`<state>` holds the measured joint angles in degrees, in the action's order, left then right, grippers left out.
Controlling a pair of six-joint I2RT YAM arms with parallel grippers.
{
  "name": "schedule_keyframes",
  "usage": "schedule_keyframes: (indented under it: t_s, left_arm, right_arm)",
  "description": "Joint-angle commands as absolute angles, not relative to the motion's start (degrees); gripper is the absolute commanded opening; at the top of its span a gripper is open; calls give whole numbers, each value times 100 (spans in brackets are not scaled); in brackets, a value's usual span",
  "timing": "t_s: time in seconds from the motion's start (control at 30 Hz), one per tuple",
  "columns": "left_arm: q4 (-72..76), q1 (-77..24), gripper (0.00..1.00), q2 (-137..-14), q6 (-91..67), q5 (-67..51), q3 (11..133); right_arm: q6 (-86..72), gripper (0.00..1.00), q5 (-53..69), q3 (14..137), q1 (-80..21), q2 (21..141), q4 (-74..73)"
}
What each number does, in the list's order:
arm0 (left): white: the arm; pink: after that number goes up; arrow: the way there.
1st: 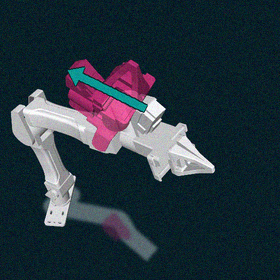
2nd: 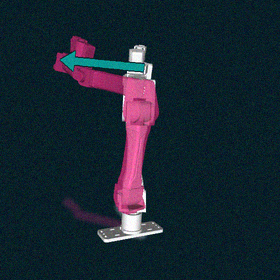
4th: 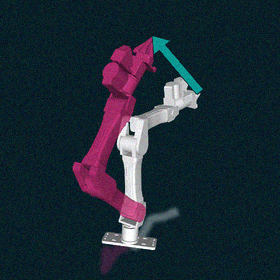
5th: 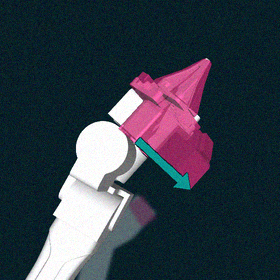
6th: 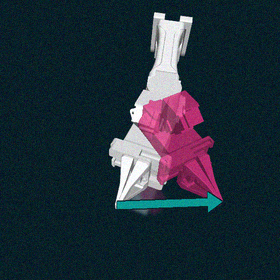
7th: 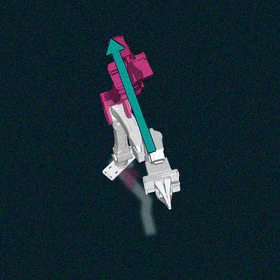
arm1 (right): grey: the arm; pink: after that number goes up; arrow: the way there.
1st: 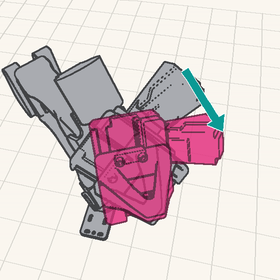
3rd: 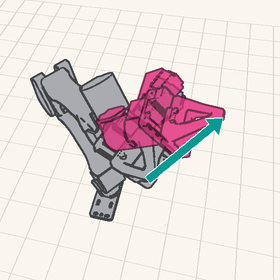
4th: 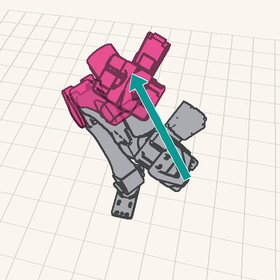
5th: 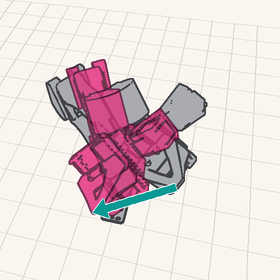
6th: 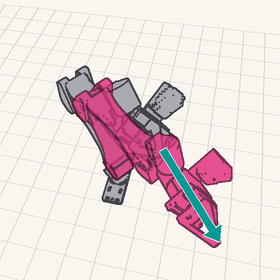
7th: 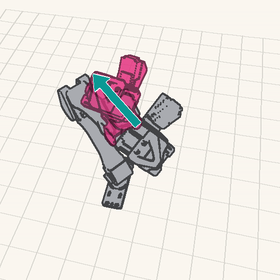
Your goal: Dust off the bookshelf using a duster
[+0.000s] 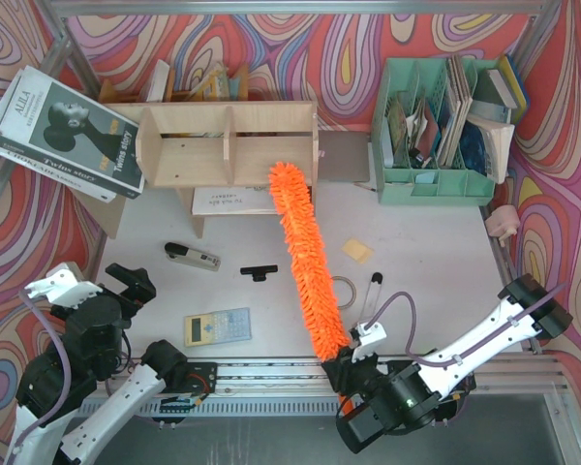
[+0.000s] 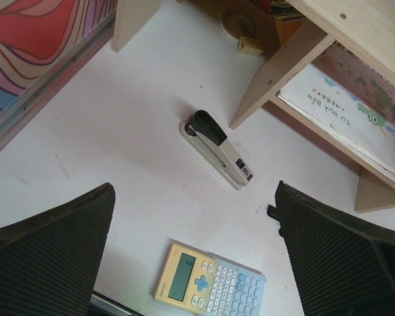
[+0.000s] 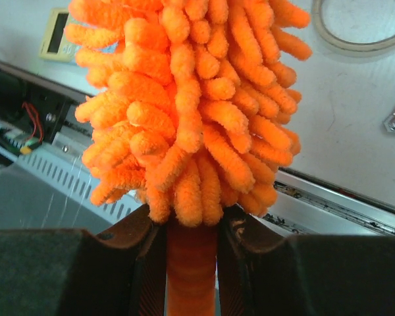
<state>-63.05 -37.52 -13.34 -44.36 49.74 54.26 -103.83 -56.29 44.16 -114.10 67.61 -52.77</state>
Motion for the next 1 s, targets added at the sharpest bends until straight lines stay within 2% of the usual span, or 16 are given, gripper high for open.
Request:
schedule_keyframes:
  t_s: [0.0, 0.2, 0.4, 0.87, 0.97]
  left_arm:
    - [-6284, -3787, 98, -1389, -4362, 5018, 5379]
    - [-6284, -3783, 98, -1422, -4367, 5019, 5375]
    - [-6293, -3783, 98, -1492, -4366, 5009, 5393]
    - [-6275, -3780, 98, -1518, -4337, 4988, 5384]
    - [-6269, -3780, 98, -1550, -4330, 4983, 5385]
  right_arm:
    - [-9508, 0, -5899, 4389, -11654, 6703, -4675]
    - [-10555, 0, -6458, 5007, -12232, 7359, -5953]
    - [-12483, 0, -6552, 5415, -12519, 8067, -7646]
    - [-12133, 0, -6710, 4940, -12185, 7681, -6883]
    - [-11404, 0, -6749, 4867, -11962, 7531, -6287]
